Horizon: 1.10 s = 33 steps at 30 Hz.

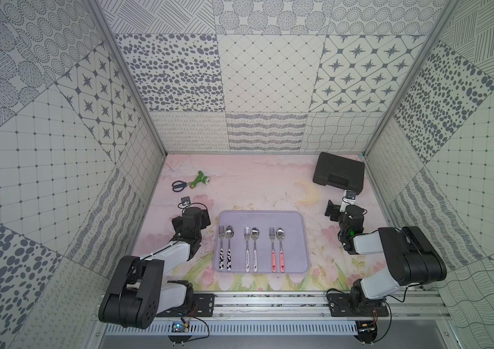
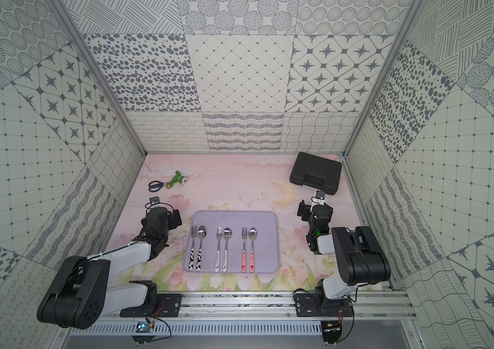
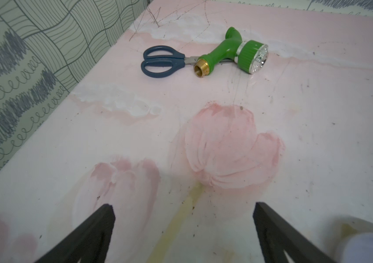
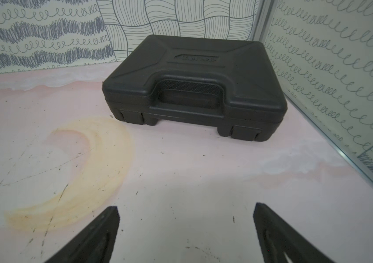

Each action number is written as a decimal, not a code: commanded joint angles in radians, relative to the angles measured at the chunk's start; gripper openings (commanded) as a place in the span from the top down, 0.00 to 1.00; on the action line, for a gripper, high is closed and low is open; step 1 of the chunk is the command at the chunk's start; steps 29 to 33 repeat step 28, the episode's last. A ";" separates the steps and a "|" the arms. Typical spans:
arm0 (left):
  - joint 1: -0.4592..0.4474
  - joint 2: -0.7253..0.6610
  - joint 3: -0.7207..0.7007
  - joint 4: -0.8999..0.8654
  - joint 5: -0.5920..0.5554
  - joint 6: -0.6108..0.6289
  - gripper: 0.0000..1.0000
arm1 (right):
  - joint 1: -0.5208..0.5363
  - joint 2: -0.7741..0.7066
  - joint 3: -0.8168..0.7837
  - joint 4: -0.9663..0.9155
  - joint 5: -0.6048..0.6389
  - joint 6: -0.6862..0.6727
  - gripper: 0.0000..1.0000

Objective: Set the spoon and fork side by side
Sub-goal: Reset both arms

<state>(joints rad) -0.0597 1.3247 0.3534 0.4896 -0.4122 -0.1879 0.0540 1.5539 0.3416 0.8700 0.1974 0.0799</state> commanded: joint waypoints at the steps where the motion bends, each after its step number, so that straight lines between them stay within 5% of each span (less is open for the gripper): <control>1: 0.063 0.142 0.014 0.342 0.338 0.055 0.01 | -0.006 -0.006 0.044 0.008 -0.074 -0.025 0.03; 5: 0.063 0.235 0.067 0.319 0.447 0.106 0.01 | -0.008 -0.005 0.046 0.007 -0.067 -0.022 0.03; 33: 0.046 0.242 0.072 0.321 0.449 0.132 0.01 | 0.014 -0.003 0.057 -0.011 -0.041 -0.042 0.03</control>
